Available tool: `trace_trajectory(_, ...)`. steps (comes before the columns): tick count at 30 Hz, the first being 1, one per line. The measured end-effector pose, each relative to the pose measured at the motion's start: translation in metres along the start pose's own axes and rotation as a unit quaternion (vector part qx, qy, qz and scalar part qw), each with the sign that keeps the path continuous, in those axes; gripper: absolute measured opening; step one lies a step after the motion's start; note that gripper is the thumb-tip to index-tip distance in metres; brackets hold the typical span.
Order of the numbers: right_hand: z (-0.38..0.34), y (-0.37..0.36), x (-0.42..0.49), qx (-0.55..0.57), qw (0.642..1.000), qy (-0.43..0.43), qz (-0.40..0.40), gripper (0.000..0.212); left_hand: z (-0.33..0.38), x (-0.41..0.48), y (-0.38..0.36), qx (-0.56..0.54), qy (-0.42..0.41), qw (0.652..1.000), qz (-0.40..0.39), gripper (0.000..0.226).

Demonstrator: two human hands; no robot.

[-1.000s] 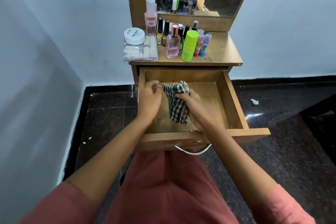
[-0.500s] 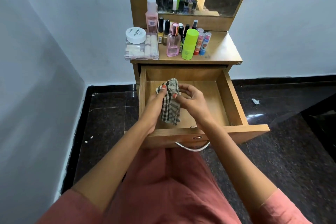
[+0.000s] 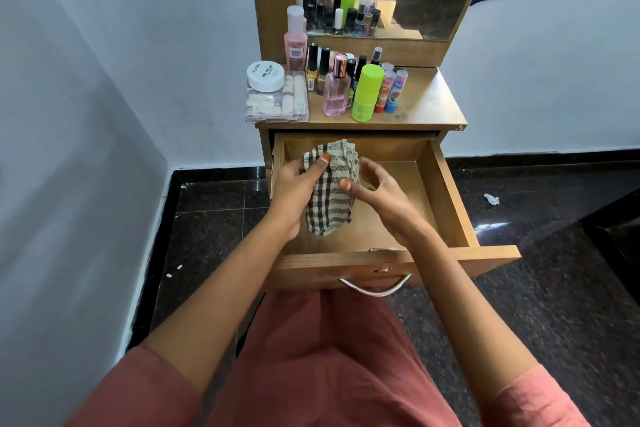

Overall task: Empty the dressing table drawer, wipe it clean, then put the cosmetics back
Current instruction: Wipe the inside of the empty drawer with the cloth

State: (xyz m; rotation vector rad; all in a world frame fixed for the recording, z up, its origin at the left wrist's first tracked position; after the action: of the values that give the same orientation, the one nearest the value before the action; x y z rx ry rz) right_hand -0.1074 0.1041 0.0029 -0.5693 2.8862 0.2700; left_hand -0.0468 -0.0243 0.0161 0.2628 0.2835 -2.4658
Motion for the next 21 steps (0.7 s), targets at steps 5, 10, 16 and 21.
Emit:
trace_trajectory(5,-0.003,-0.002,-0.001,0.021,0.999,0.011,-0.04,0.023,0.009,0.005,-0.017,-0.006,0.007,1.0,-0.021,0.01)
trace_trajectory(10,-0.019,0.033,0.007,0.06,0.994,0.073,0.06,0.042,0.017,0.011,-0.042,0.012,-0.006,1.0,-0.006,0.011)
trace_trajectory(16,-0.04,0.067,0.014,0.053,0.979,0.177,0.083,0.045,0.02,0.019,-0.086,0.041,0.007,0.998,-0.04,0.027)
trace_trajectory(21,-0.058,0.105,0.035,0.039,0.968,0.199,0.146,0.046,0.021,0.021,-0.127,0.08,-0.017,0.99,-0.111,0.066)
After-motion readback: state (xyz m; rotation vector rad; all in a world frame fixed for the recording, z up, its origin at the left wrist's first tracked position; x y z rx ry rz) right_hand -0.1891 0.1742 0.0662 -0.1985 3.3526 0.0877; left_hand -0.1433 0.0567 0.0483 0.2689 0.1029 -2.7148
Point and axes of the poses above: each hand's wrist, its own x-axis towards the middle knuckle, its own y-axis out of the back of the hand, z = x × y, the point moved 10 cm from there along x, towards the middle knuckle, and after that the axes turned 9 degrees about z, right-handed, at the moved point
